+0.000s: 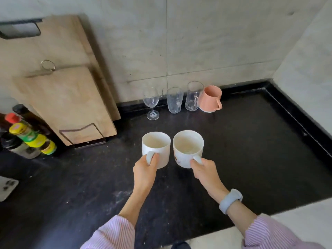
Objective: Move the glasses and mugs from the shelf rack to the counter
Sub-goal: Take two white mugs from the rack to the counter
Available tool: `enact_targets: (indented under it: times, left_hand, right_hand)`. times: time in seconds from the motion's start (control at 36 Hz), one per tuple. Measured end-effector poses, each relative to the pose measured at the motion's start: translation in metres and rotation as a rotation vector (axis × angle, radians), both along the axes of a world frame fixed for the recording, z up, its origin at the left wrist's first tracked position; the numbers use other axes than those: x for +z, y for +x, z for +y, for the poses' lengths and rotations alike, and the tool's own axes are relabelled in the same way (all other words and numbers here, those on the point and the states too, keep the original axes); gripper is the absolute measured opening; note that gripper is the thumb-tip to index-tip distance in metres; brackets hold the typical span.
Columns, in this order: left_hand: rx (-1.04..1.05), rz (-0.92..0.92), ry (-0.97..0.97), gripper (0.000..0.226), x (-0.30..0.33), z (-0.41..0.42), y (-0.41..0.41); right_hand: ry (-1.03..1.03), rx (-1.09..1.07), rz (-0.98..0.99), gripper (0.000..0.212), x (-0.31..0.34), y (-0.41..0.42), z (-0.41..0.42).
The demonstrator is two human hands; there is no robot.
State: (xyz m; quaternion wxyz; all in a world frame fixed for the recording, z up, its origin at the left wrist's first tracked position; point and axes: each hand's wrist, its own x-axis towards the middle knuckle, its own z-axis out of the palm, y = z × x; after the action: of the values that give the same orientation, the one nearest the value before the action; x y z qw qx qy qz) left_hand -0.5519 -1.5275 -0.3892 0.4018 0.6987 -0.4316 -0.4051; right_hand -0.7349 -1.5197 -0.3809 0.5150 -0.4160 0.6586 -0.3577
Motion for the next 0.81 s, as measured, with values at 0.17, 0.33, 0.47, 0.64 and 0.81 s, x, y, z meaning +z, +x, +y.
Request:
enact_targets:
  times: [0.17,0.33,0.47,0.64,0.81]
  left_hand:
    - [0.125,-0.018,0.055,0.03,-0.037,-0.063,0.005]
    - [0.23,-0.026,0.063,0.027,-0.059,-0.106,0.022]
    - [0.256,-0.024,0.036,0.033,-0.068,-0.127,0.035]
    - [0.243,-0.069,-0.013,0.029,-0.079,-0.146,0.041]
    - [0.212,-0.066,-0.03,0.014,-0.082,-0.161,0.04]
  right_hand:
    - [0.036,0.079,-0.033,0.049,-0.036,0.003,-0.085]
    - [0.005,0.135,-0.033,0.048,-0.059,0.02,-0.138]
    - [-0.005,0.151,-0.04,0.049,-0.071,0.035,-0.168]
    - [0.018,0.128,0.022,0.043,-0.079,0.044,-0.186]
    - [0.041,0.139,0.049,0.038,-0.077,0.048,-0.199]
